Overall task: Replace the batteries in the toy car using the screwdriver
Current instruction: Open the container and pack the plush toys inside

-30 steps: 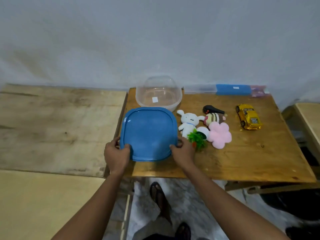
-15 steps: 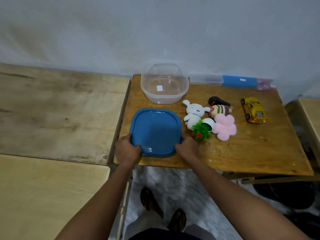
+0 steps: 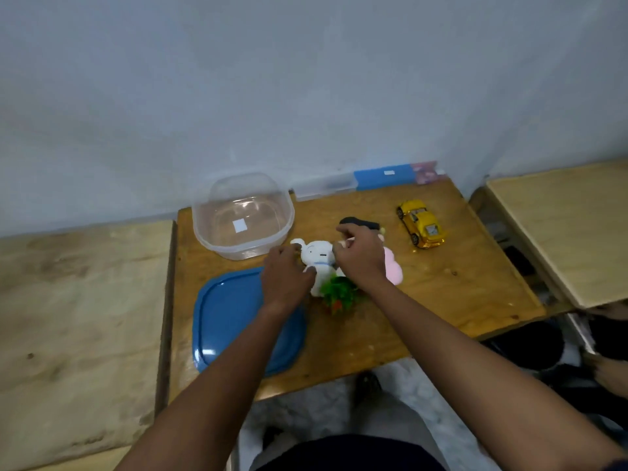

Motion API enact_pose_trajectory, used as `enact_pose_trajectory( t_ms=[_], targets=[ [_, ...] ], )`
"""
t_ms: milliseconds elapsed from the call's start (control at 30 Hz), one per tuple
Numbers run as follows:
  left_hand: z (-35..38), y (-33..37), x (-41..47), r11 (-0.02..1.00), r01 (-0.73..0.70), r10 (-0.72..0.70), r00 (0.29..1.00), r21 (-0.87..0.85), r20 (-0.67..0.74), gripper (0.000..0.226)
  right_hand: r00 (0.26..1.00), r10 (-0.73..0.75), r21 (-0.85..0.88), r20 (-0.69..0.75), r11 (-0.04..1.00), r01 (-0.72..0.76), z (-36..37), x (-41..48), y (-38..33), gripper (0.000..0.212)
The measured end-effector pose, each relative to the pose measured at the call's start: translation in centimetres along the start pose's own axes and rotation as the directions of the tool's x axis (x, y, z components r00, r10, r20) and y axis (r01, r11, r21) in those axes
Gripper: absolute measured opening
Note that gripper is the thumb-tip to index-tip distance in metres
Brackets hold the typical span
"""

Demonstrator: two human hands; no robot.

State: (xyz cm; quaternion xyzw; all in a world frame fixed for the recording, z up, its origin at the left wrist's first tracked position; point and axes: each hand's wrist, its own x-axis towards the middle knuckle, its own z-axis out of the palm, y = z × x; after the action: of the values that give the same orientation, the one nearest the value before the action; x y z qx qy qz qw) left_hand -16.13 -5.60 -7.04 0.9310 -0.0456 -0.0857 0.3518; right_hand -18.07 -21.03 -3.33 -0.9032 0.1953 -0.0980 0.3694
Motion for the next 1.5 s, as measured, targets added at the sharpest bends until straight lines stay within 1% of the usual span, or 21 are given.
enact_pose_trajectory(
  t_ms=[67,167,267,333,400,500,567,633,733,800,867,967,1033,1067,1100,1167,1267,1400,1500],
  targets=[
    [1.2,1.5,1.6,0.999,0.021,-0.023,0.999,0.045,0.047,0.063,1.0,0.005,-0.021,0.001,1.0,-0.005,-1.2,2.2,1.6,0.037],
    [2.9,3.3,3.4,0.989,0.133,-0.136,0.989,0.06,0.062,0.075,0.999,-0.003,-0.085,0.036,0.996,0.006,-2.1,5.9,3.9,0.03],
    [4.4,4.3,4.4,0.967,0.247,-0.251,0.966,0.064,0.061,0.079,0.985,0.044,-0.254,0.165,0.967,-0.001,-2.6,10.0,6.5,0.038],
    [5.2,4.9,4.8,0.941,0.334,-0.338,0.94,0.061,0.058,0.082,0.96,0.06,-0.336,0.275,0.941,0.037,-2.8,12.2,7.9,0.045],
    [5.8,5.3,5.1,0.915,0.403,-0.403,0.914,0.024,0.04,0.083,0.929,0.041,-0.333,0.368,0.939,0.09,-2.4,14.0,9.0,0.046],
    [6.4,5.9,5.2,0.88,0.474,-0.474,0.881,-0.027,0.022,0.084,0.86,0.059,-0.255,0.507,0.963,0.085,-1.1,15.6,10.1,0.032],
    [6.7,6.2,5.2,0.868,0.494,-0.495,0.869,-0.058,-0.008,0.086,0.827,0.025,-0.237,0.561,0.962,0.132,-0.5,16.6,10.5,0.02],
    [6.8,6.7,5.0,0.87,0.489,-0.492,0.867,-0.059,-0.077,0.089,0.81,-0.001,-0.22,0.587,0.962,0.16,-0.4,17.3,10.7,0.021],
    [6.6,7.5,4.4,0.904,0.427,-0.419,0.885,-0.005,-0.203,0.095,0.813,-0.053,-0.078,0.58,0.99,0.12,-0.8,17.8,11.5,0.018],
    [6.3,8.0,4.2,0.939,0.344,-0.334,0.898,-0.017,-0.288,0.096,0.847,-0.123,0.02,0.517,0.991,0.132,-1.3,18.0,12.1,0.011],
    [5.8,8.5,4.0,0.969,0.245,-0.24,0.894,-0.037,-0.378,0.094,0.882,-0.194,0.096,0.43,0.981,0.169,-2.2,18.0,12.5,0.01],
    [4.9,9.4,4.4,0.995,0.093,-0.103,0.855,-0.045,-0.508,0.091,0.918,-0.267,0.193,0.292,0.957,0.217,-3.7,18.3,12.4,0.013],
    [4.0,9.9,5.1,0.997,0.023,-0.062,0.82,-0.075,-0.569,0.09,0.921,-0.333,0.238,0.203,0.929,0.283,-4.1,19.0,11.7,0.006],
    [3.4,10.1,5.5,0.997,0.012,-0.057,0.804,-0.08,-0.592,0.091,0.917,-0.359,0.235,0.174,0.919,0.316,-4.1,19.4,11.2,0.006],
    [2.8,10.0,6.0,0.997,0.016,-0.061,0.788,-0.078,-0.613,0.09,0.909,-0.384,0.216,0.164,0.913,0.346,-3.9,19.8,10.5,0.009],
    [1.5,9.4,7.1,0.996,0.053,-0.087,0.763,-0.073,-0.64,0.09,0.877,-0.441,0.205,0.191,0.892,0.403,-3.2,20.4,8.8,0.02],
    [-1.1,7.7,8.4,0.99,0.113,-0.139,0.758,-0.082,-0.638,0.087,0.838,-0.498,0.256,0.223,0.86,0.442,-1.8,20.4,5.2,0.027],
    [-4.7,4.4,9.8,0.981,0.184,-0.182,0.766,-0.061,-0.616,0.086,0.851,-0.463,0.197,0.248,0.884,0.423,1.1,20.1,0.0,0.026],
    [-6.9,1.8,11.5,0.965,0.258,-0.235,0.796,-0.038,-0.558,0.086,0.826,-0.468,0.148,0.314,0.884,0.444,3.9,20.0,-3.1,0.019]
  ],
)
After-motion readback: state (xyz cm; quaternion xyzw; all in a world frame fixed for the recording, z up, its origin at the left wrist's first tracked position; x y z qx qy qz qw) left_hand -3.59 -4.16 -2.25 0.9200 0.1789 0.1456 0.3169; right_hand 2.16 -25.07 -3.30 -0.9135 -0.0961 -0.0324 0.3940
